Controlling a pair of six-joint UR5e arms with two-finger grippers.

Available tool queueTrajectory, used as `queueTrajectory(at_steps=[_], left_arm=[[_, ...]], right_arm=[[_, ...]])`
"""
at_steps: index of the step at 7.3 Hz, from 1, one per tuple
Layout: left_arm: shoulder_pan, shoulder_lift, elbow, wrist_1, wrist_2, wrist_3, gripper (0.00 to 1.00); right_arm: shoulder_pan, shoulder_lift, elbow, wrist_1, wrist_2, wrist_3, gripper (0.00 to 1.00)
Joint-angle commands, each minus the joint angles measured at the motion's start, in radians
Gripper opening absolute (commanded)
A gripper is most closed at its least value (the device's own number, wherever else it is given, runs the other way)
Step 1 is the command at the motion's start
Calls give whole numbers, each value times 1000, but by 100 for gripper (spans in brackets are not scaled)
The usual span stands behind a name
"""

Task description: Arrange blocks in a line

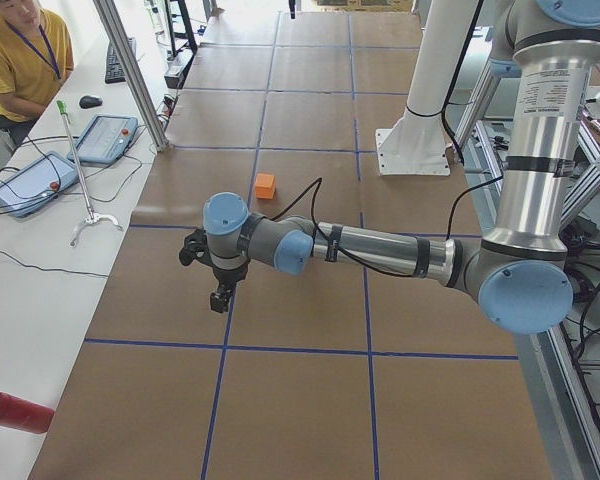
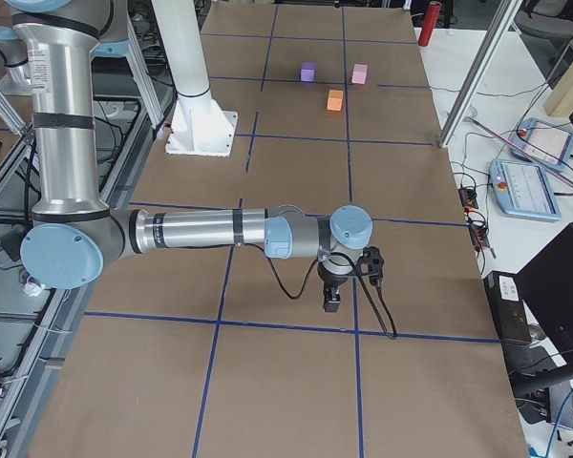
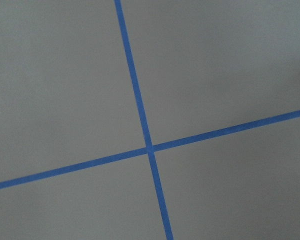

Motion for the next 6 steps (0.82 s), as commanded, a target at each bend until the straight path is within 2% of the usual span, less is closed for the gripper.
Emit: queueTrajectory(at_steps=[1, 3, 4, 5, 6], left_arm=[[169, -161, -16, -3, -1, -331, 100], [364, -342, 1, -3, 11, -620, 100], [479, -401, 8, -5, 78, -746, 100], [539, -438, 13, -5, 199, -823, 100], [589, -441, 24, -6, 237, -869, 99]], right_arm=[[0, 0, -1, 0, 0, 0, 100], [0, 0, -1, 0, 0, 0, 100], [0, 0, -1, 0, 0, 0, 100], [0, 0, -1, 0, 0, 0, 100], [0, 0, 1, 0, 0, 0, 100]])
